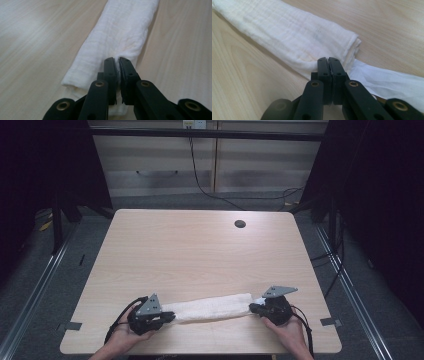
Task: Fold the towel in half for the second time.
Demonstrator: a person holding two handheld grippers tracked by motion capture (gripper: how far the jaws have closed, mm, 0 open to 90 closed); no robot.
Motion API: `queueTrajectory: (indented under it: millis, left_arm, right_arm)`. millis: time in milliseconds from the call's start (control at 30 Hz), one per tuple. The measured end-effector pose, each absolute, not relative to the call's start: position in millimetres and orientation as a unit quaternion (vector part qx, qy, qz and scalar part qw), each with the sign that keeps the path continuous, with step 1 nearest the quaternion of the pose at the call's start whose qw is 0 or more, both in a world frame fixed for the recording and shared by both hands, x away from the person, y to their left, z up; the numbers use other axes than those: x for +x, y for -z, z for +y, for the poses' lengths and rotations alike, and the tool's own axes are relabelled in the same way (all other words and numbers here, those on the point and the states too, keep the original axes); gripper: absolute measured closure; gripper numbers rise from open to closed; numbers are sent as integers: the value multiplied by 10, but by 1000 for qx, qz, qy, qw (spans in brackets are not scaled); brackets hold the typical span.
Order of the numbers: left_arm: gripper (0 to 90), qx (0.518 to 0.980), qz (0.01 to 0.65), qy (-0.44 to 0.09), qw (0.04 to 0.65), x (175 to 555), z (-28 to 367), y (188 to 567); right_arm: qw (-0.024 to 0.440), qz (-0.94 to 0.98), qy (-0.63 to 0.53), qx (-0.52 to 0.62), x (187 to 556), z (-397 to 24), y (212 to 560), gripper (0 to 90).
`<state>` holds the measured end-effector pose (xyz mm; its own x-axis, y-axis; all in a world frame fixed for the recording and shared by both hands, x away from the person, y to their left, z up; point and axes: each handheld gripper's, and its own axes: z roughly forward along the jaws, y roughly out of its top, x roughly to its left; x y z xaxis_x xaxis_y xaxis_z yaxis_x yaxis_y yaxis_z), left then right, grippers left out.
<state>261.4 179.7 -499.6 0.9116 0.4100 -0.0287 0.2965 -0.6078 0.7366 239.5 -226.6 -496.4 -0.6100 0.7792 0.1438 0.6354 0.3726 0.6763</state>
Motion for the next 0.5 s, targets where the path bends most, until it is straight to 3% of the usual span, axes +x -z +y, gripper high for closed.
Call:
queueTrajectory:
  millis: [500]
  left_arm:
    - [846,878,248,-86,400,2995,1788,5026]
  right_arm:
    - [107,807,-373,444,2623,-2225,5004,889]
